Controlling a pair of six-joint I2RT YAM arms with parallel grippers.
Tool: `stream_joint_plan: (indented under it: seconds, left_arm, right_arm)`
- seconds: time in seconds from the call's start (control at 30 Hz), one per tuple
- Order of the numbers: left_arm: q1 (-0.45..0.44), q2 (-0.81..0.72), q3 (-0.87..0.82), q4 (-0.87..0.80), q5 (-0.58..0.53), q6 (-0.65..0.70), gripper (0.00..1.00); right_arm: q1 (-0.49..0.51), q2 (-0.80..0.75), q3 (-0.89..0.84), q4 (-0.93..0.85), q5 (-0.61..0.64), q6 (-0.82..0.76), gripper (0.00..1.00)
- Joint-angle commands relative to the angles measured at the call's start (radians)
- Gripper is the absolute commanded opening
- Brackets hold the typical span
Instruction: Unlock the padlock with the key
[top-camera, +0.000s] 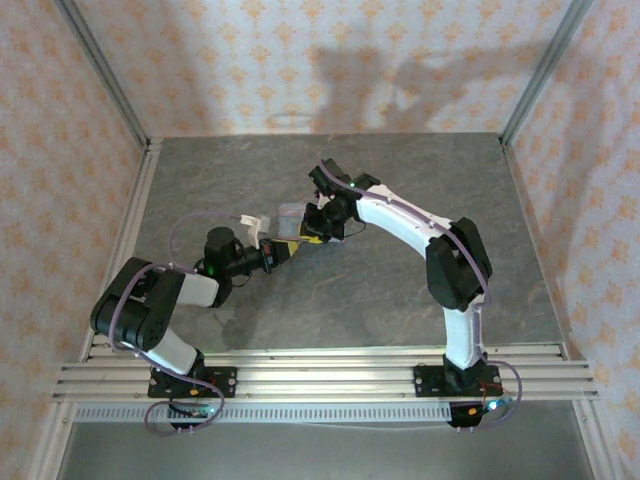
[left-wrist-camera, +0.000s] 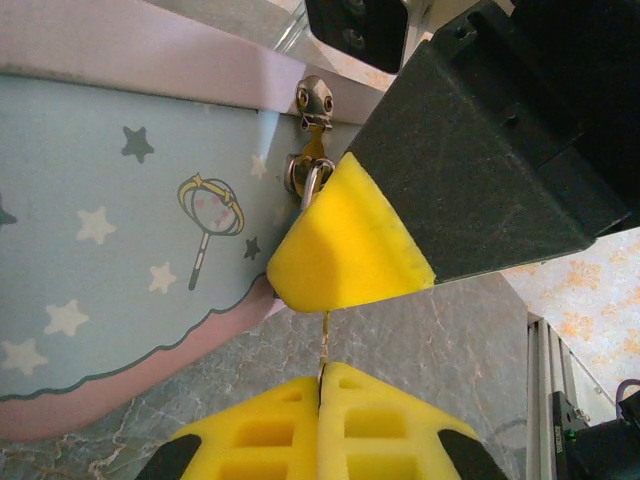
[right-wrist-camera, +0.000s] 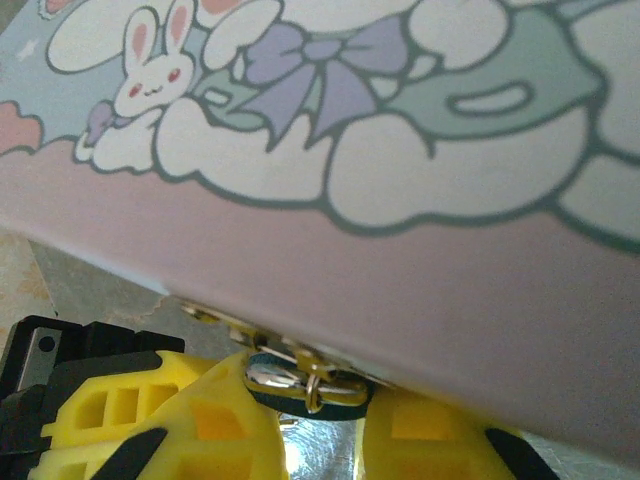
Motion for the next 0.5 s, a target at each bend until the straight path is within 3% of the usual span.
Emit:
stream_joint_plan:
  seconds: [0.0, 0.27, 0.47]
  left_arm:
    - [-0.009, 0.008, -0.008, 0.045, -0.005, -0.012, 0.00]
    - [-0.010, 0.094, -0.017, 0.191, -0.010, -0.100, 0.00]
    - [-0.008, 0.101, -0.021, 0.200, -0.013, -0.106, 0.00]
  right_arm:
    - [-0.010, -0.006, 0.029, 0.027, -0.034, 0.005, 0.00]
    - [-0.015, -0.012, 0.018, 0.041, -0.044, 0.016, 0.00]
    - [-0.019, -0.019, 0.001, 0.062, -0.051, 0.027, 0.00]
